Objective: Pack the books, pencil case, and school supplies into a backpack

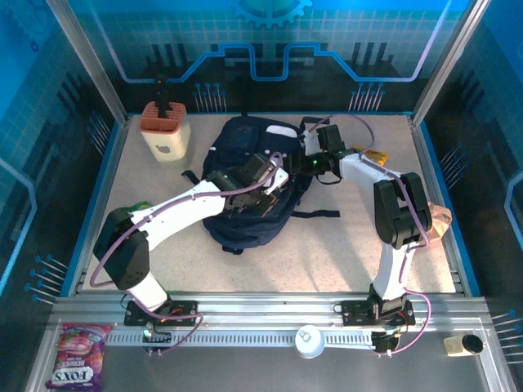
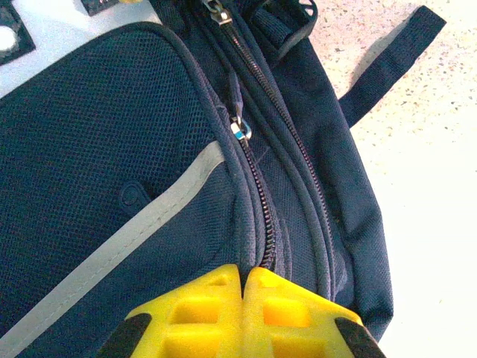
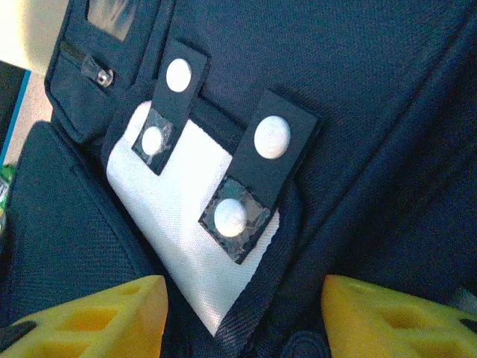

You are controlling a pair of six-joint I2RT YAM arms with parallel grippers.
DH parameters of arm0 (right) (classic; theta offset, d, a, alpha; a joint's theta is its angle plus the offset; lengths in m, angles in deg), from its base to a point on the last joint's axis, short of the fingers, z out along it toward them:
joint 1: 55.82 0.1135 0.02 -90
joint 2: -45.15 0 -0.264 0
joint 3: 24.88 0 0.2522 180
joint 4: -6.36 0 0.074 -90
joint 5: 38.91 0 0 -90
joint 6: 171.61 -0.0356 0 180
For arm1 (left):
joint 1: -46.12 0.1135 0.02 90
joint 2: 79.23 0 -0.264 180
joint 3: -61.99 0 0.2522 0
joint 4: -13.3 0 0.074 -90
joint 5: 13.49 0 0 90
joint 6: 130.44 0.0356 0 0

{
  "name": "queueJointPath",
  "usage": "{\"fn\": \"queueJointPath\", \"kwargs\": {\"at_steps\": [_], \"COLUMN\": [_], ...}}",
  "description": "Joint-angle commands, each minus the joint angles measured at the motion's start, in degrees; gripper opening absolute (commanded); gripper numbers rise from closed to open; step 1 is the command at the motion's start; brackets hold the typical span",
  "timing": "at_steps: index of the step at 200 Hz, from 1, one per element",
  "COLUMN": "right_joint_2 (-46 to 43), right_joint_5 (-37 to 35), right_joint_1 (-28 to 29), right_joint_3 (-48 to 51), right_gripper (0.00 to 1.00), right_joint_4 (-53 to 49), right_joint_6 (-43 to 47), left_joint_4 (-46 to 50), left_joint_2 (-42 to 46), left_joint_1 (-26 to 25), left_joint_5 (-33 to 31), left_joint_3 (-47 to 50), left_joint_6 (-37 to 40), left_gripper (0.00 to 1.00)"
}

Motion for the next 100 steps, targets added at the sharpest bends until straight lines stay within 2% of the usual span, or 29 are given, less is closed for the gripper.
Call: {"fn": "queueJointPath", "kwargs": {"at_steps": [1, 48, 89, 100], "right_joint_2": [1.6, -3.9, -4.7, -4.4], "right_joint_5": [6.9, 15.4, 16.8, 16.7], "right_joint_1": [-0.2, -0.4, -0.7, -0.5], "right_joint_3": [-0.4, 8.3, 10.3, 9.9], "right_gripper": [0.57, 0.49, 0.35, 0.34], "right_joint_4": [-2.4, 1.1, 1.6, 0.9], "right_joint_6": [5.0, 6.9, 7.5, 7.8], "left_joint_4": [-2.0, -2.1, -2.0, -1.9], "left_joint_2": [2.9, 2.8, 2.9, 3.0], "left_joint_1": [1.0, 1.5, 1.8, 1.8], "left_joint_5": [-0.4, -0.7, -0.5, -0.4], "left_joint_3": [0.3, 0.6, 0.6, 0.7], "left_joint_6": [-1.4, -1.7, -1.7, -1.7], "left_gripper": [0.00, 0.00, 0.00, 0.00]}}
